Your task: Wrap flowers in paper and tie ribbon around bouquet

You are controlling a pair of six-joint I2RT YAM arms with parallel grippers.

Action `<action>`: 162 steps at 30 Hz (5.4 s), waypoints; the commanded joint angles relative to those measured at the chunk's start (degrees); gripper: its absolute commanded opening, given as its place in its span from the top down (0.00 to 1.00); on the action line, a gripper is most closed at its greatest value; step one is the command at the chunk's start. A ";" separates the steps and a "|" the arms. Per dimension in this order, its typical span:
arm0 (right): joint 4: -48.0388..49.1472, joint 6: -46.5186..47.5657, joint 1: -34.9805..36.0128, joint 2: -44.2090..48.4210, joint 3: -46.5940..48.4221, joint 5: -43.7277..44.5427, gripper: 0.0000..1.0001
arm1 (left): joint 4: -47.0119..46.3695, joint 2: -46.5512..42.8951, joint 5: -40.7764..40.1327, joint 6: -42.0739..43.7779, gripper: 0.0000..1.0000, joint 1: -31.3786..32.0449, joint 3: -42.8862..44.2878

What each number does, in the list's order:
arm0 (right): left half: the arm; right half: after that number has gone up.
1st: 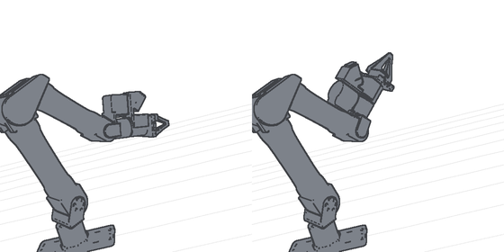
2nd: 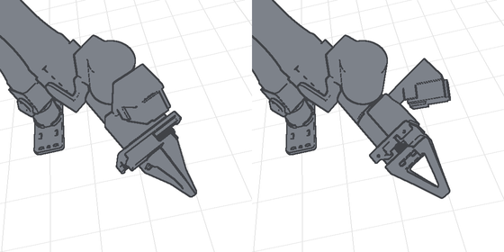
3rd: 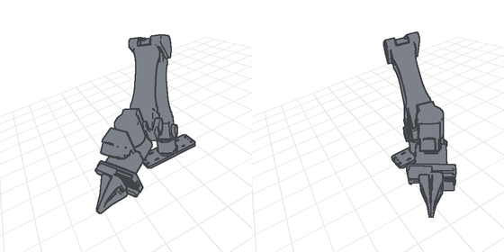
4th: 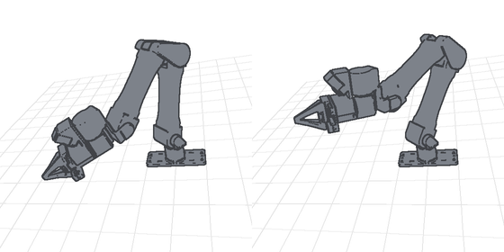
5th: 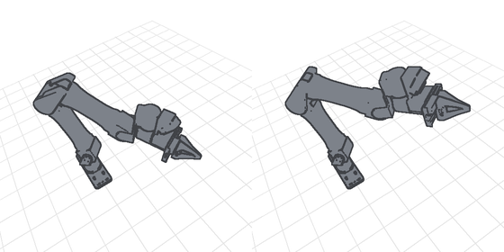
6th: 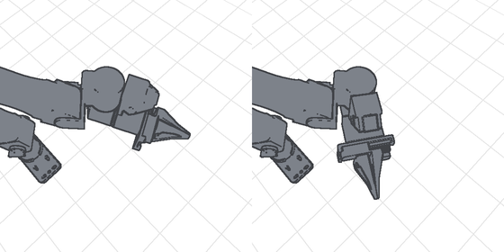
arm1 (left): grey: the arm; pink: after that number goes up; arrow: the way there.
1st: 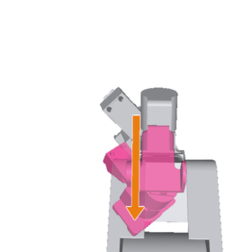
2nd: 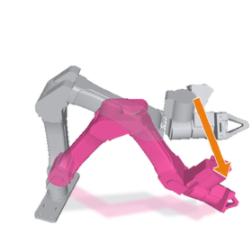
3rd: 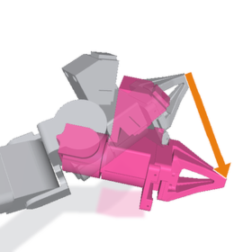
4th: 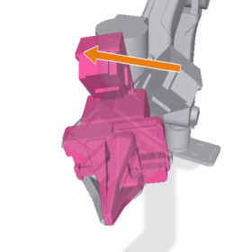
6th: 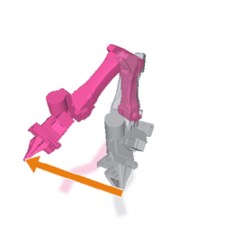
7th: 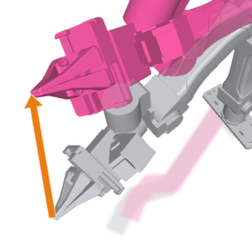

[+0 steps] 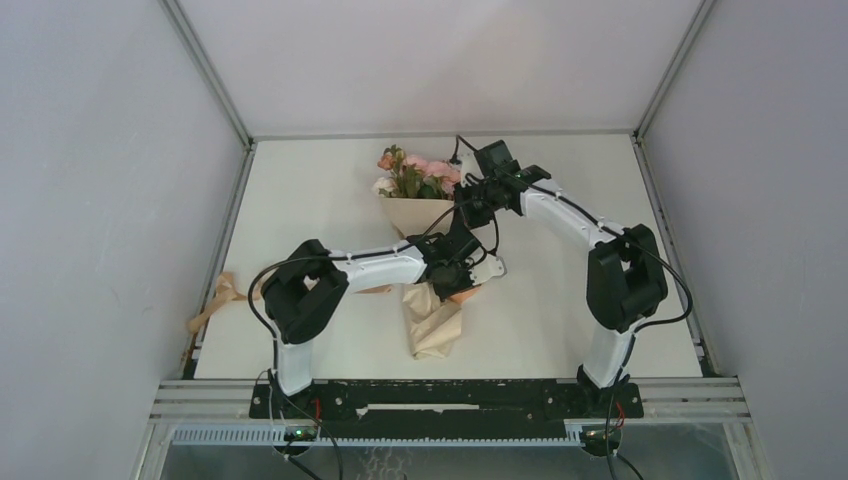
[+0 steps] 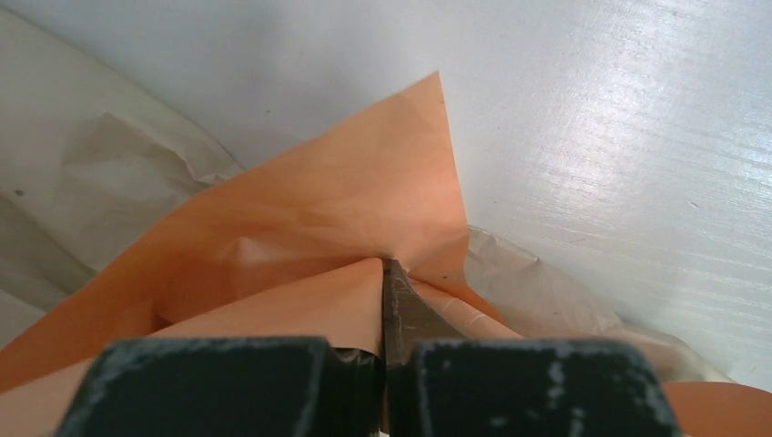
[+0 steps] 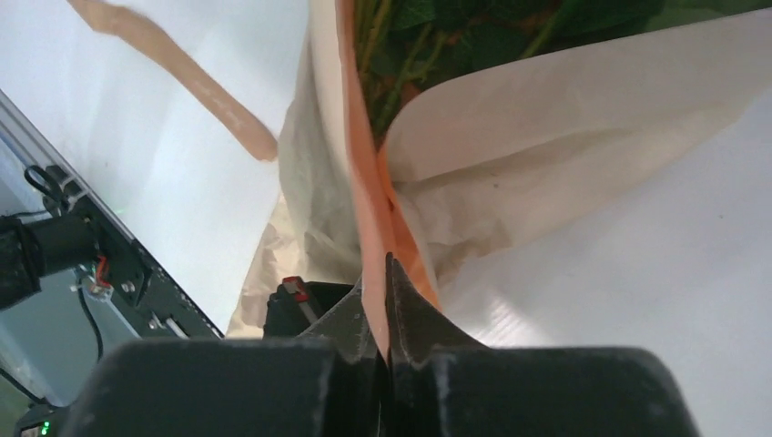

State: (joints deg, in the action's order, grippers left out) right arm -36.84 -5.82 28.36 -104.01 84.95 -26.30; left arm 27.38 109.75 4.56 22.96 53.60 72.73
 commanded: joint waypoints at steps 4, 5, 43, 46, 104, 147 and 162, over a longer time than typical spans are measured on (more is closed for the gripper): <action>7.35 -3.78 -5.53 3.26 -3.95 0.81 1.00 | -0.52 -0.66 -0.25 1.80 0.83 0.11 -0.29; 9.02 -4.16 -6.61 3.24 -5.00 0.48 1.00 | -0.19 -1.02 -0.35 2.11 0.76 0.16 -0.41; 34.36 -13.33 -16.31 -4.89 -18.04 -7.27 1.00 | 0.87 -10.17 -8.22 8.84 0.69 9.52 -7.28; 35.13 -13.22 -16.52 -4.62 -18.34 -6.75 1.00 | 0.05 -6.79 -10.31 10.25 0.67 12.46 -9.13; 73.08 -47.31 -12.39 -8.33 -43.71 -9.33 1.00 | 5.10 -3.07 -1.74 10.80 0.62 8.39 -8.81; 57.43 -38.46 -13.75 3.46 -40.68 -8.69 1.00 | 15.92 -12.95 -3.00 39.91 1.00 -45.58 -15.91; 43.09 -39.38 -13.44 4.18 -26.78 -7.84 1.00 | 34.08 -30.77 17.73 28.95 1.00 8.38 -14.58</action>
State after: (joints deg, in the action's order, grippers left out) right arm 9.47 -45.34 14.44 -102.52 53.87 -35.46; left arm 53.36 78.54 14.02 57.06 51.35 54.59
